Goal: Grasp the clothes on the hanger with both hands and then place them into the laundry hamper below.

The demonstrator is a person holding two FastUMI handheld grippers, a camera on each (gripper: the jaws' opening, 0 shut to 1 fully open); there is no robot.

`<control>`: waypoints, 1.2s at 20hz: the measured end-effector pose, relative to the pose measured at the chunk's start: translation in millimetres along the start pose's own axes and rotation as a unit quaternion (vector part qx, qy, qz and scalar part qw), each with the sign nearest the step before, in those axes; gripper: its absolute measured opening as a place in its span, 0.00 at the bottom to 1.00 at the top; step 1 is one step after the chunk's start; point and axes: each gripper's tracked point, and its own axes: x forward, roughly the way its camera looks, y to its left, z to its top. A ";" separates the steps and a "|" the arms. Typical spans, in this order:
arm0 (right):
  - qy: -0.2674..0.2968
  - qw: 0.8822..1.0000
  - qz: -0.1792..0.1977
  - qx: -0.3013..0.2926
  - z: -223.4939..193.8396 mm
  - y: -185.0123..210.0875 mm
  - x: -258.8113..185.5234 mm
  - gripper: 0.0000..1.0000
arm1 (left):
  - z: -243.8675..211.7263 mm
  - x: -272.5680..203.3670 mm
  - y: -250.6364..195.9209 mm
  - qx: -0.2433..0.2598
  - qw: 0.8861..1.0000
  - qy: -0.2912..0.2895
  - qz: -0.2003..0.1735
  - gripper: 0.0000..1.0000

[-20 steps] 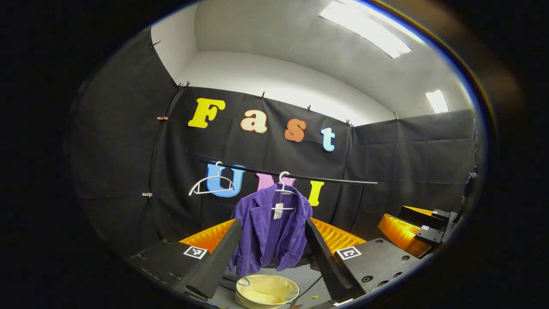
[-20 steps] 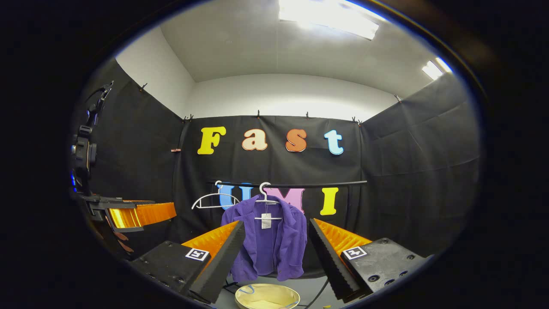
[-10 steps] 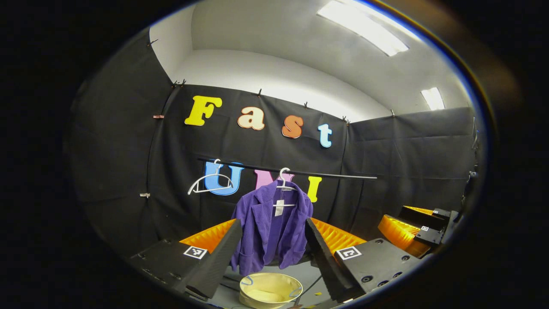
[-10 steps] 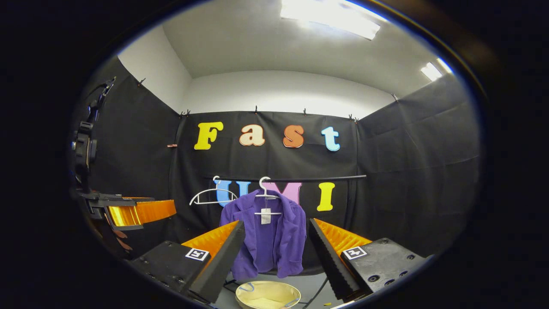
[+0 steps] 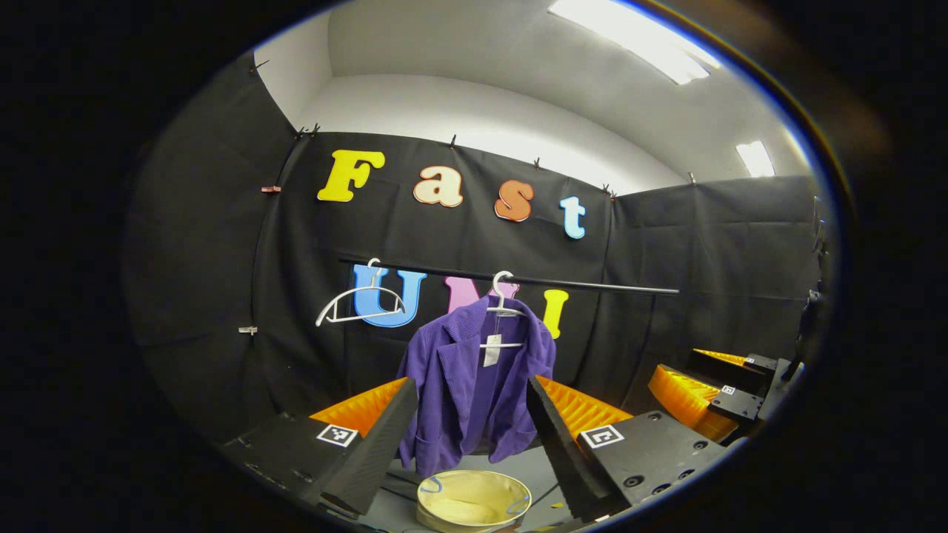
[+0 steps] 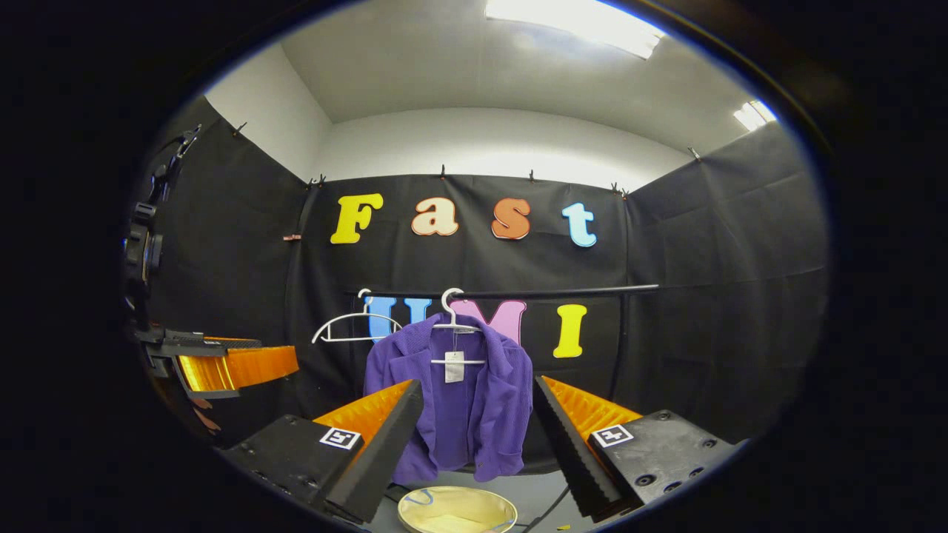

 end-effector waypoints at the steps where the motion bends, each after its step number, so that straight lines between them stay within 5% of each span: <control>1: 0.004 1.000 0.006 0.004 -8.0 -4.2 18.3 0.97 | -3.0 18.1 -1.7 -0.002 1.000 -0.004 0.006 0.93; 13: 0.037 0.996 0.078 0.011 -99.2 -42.8 199.1 0.97 | -59.8 221.2 -16.4 -0.022 0.997 -0.010 0.067 0.93; 24: 0.067 0.991 0.113 0.031 -172.4 -41.7 311.8 0.98 | -97.1 300.4 27.4 -0.004 0.988 0.012 0.156 0.92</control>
